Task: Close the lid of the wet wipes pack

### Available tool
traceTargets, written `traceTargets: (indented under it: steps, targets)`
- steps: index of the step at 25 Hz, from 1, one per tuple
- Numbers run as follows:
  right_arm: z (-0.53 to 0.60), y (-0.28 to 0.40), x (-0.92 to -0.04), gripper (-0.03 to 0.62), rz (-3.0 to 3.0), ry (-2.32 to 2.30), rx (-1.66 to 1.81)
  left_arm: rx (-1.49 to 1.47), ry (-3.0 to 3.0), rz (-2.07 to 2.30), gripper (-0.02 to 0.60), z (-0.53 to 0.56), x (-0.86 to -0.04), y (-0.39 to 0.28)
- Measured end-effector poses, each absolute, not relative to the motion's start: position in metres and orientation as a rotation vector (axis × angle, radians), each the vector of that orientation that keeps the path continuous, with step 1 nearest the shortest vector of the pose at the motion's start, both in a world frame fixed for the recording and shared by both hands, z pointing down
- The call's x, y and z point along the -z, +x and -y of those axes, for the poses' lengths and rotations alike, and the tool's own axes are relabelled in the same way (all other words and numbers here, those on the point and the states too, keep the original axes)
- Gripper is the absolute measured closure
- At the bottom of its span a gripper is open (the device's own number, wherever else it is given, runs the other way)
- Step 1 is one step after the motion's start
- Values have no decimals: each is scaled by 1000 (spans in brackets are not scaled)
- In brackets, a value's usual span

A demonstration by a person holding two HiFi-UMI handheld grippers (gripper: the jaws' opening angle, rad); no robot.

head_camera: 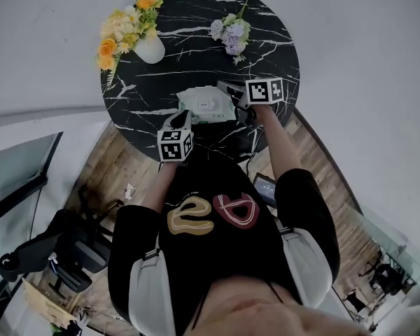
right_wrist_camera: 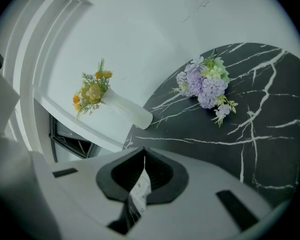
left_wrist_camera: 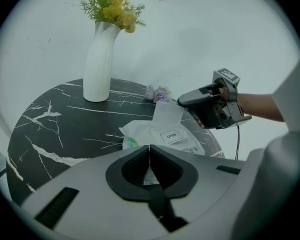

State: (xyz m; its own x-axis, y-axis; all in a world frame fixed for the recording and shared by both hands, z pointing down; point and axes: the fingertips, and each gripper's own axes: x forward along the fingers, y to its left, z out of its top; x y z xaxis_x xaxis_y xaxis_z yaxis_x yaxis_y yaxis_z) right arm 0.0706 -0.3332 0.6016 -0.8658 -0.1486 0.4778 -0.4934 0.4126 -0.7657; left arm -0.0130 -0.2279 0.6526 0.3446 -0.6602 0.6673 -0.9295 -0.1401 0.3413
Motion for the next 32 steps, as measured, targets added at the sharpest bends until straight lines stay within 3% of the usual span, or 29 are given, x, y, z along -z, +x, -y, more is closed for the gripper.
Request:
traceTargets:
  steps: [32]
  targets:
    - [297,61,-595,580,2354,631,-1246,-456,1900,1353,561,225,-652,-13]
